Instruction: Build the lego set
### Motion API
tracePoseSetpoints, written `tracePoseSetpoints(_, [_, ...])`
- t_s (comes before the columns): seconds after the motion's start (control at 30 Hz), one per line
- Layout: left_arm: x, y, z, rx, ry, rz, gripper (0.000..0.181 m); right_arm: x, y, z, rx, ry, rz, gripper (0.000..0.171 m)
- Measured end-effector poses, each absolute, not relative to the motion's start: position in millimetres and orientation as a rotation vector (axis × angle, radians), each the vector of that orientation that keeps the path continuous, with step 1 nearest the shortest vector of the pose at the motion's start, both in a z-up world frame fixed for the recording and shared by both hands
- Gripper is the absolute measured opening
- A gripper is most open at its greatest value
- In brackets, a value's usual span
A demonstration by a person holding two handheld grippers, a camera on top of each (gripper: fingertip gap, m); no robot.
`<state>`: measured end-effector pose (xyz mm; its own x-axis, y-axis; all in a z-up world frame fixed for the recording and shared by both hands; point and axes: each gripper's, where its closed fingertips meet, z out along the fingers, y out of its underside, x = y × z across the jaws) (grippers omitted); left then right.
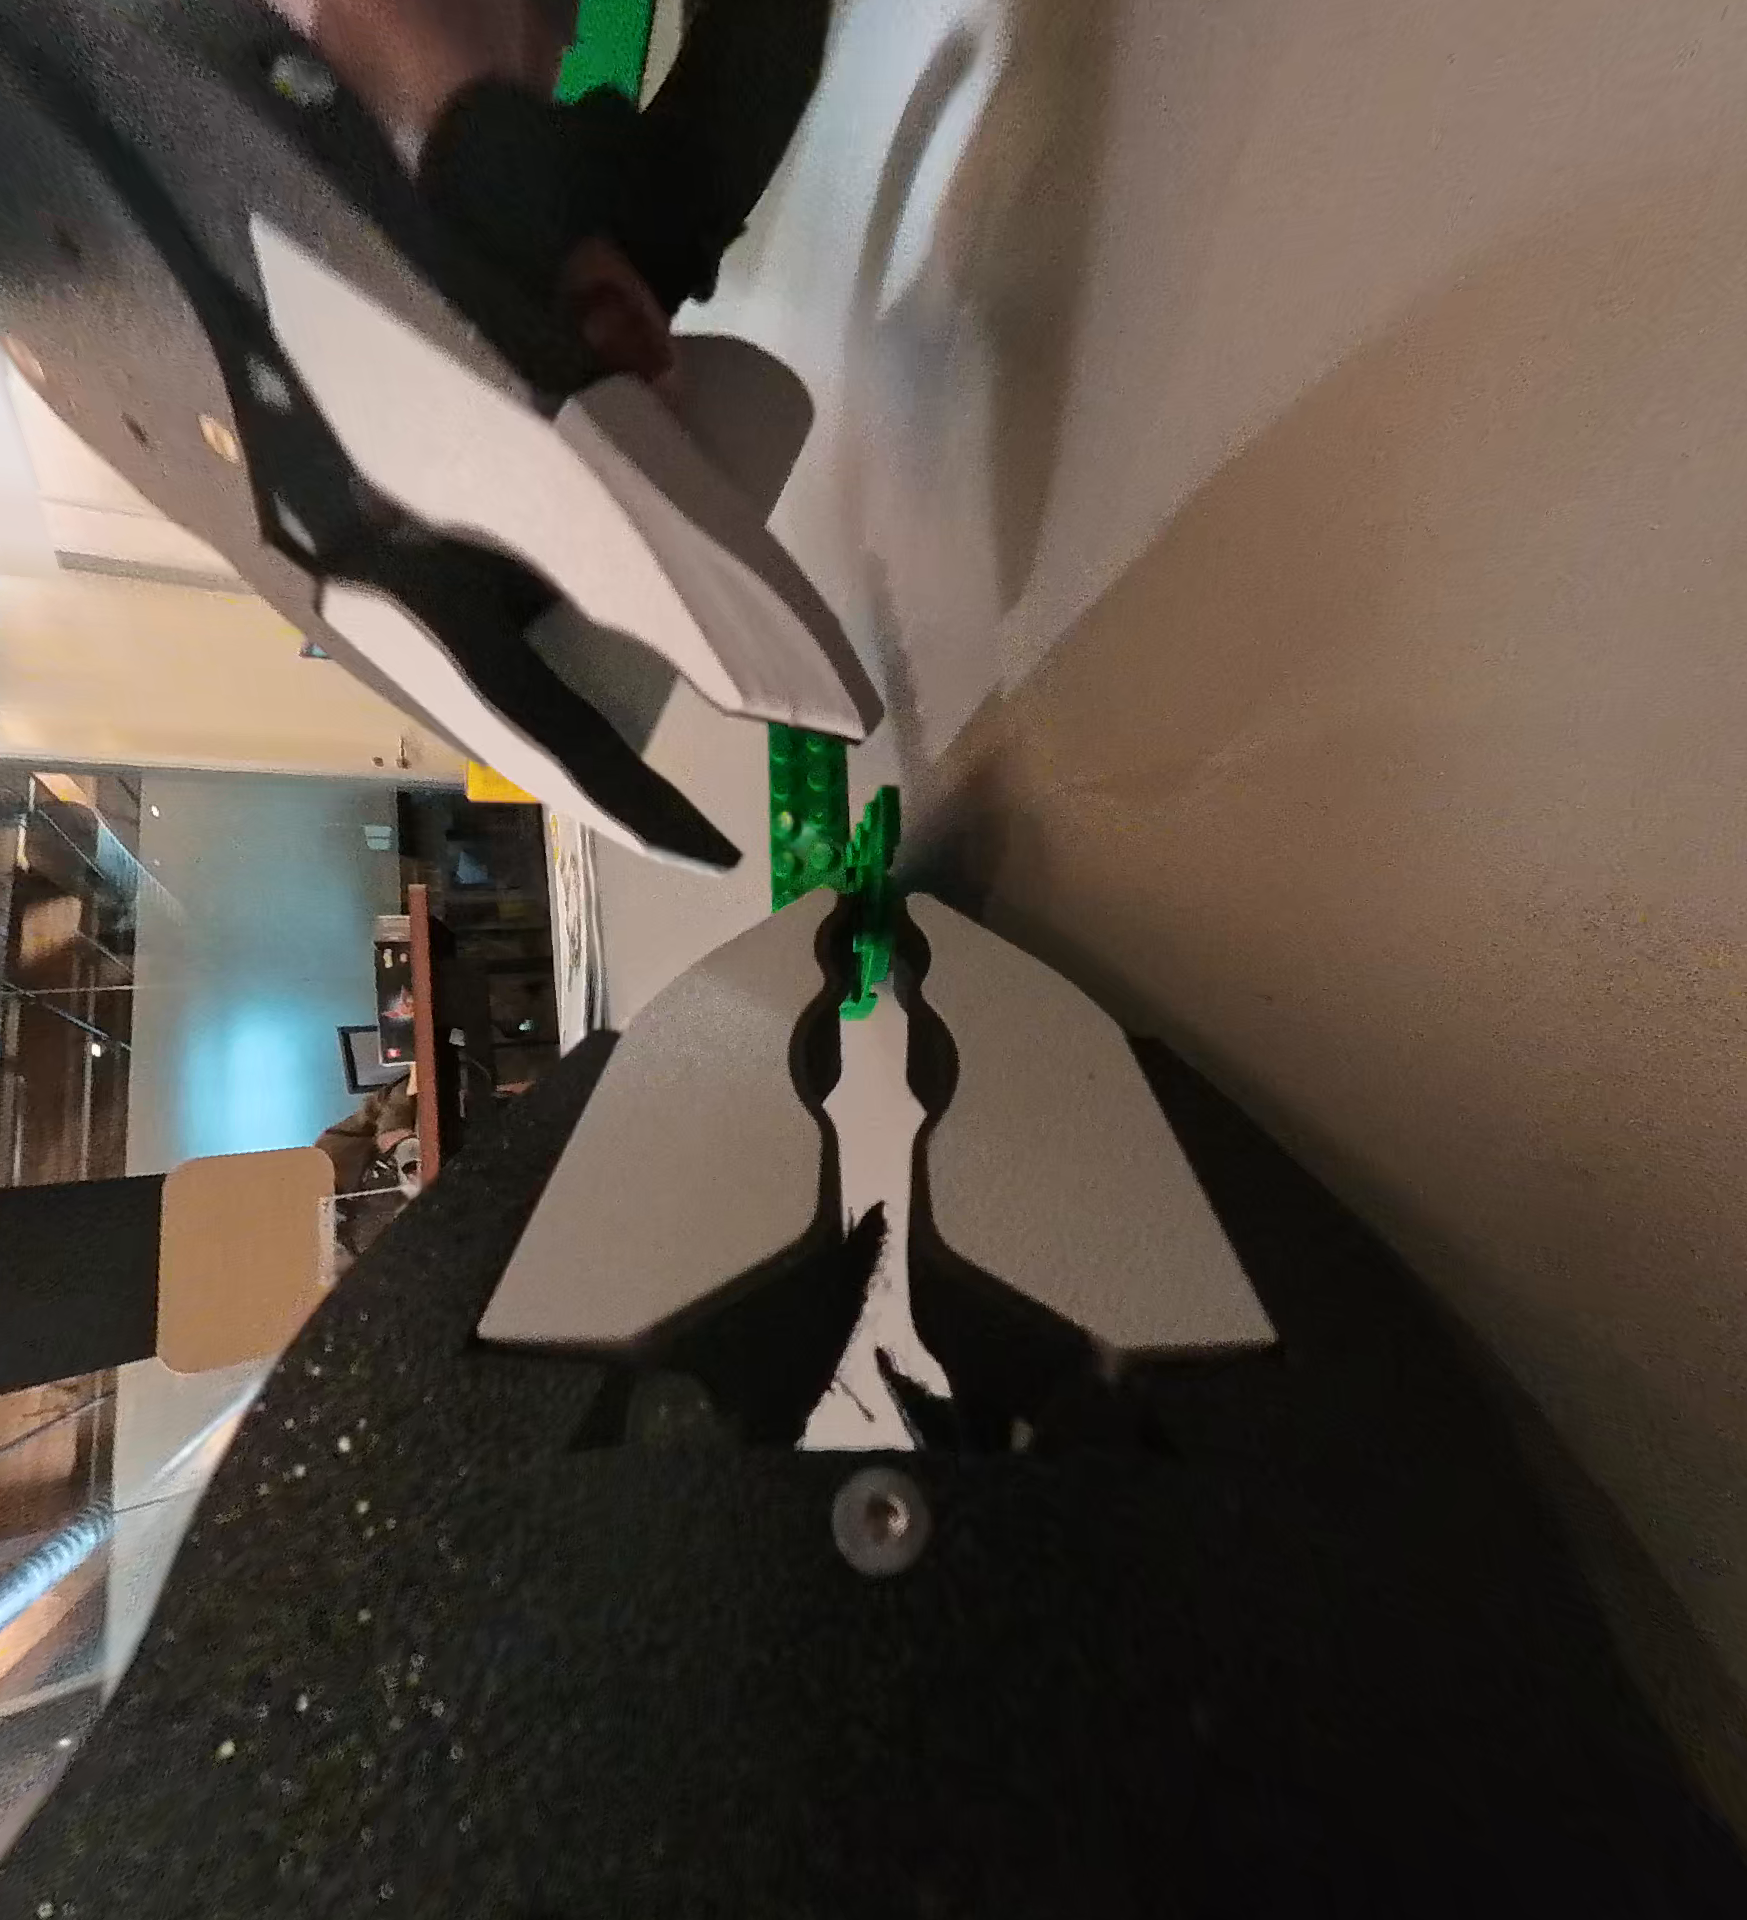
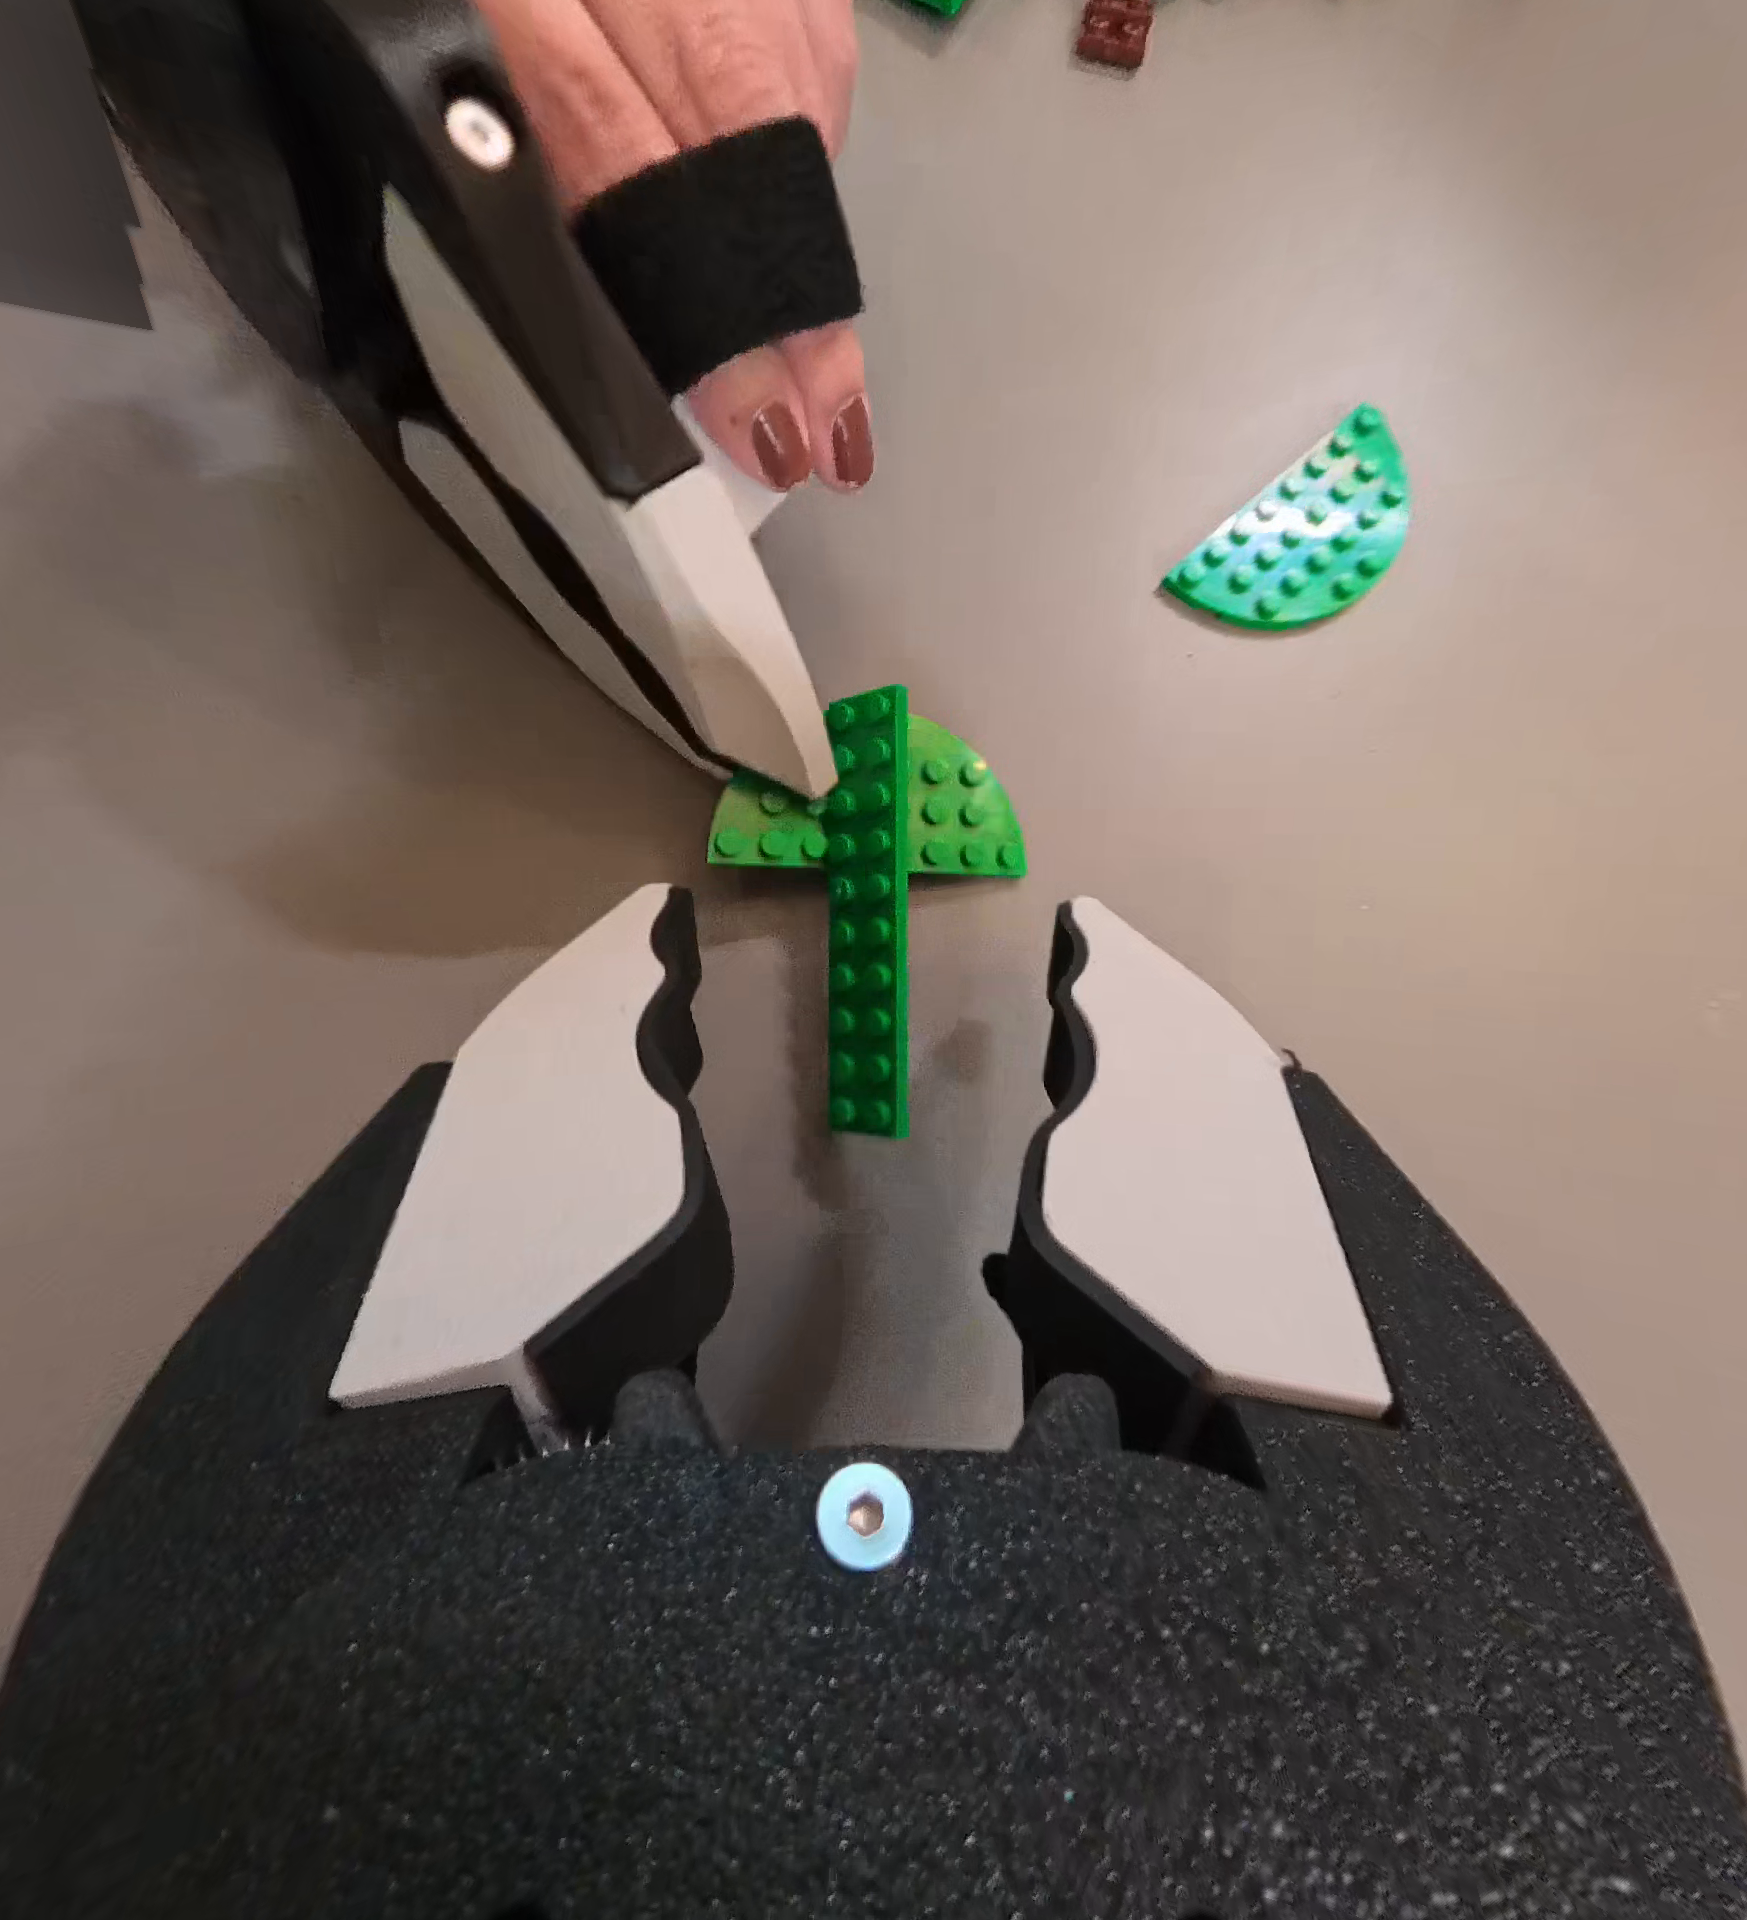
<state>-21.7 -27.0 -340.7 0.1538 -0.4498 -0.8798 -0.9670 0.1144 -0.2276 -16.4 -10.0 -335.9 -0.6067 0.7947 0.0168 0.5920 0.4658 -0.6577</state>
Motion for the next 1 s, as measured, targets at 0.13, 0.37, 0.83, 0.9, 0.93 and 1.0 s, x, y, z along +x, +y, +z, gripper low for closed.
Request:
tracePoseSetpoints(0.13, [-24,-25,-339,-1.547,1.378,0.627,0.007,-15,-1,-333,-0.987,-2.288,0.634,0.063])
tracePoseSetpoints(0.37, [-26,-24,-335,-1.615,1.291,0.526,0.007,-28,-10,-333,-0.548,-2.132,0.13,0.049])
tracePoseSetpoints(0.83, [-24,-25,-335,-1.604,1.256,0.447,0.008,-41,-1,-344,-0.394,-2.037,-0.184,0.01])
tracePoseSetpoints(0.9, [-23,-26,-336,-1.604,1.258,0.437,0.009,-40,-1,-344,-0.389,-2.029,-0.167,0.01])
tracePoseSetpoints(0.93, [-23,-27,-335,-1.607,1.253,0.43,0.01,-40,-2,-343,-0.383,-2.021,-0.159,0.01])
tracePoseSetpoints(1.0, [-28,-27,-329,-1.607,1.195,0.454,0.024,-40,-4,-342,-0.386,-2.004,-0.127,0.01])
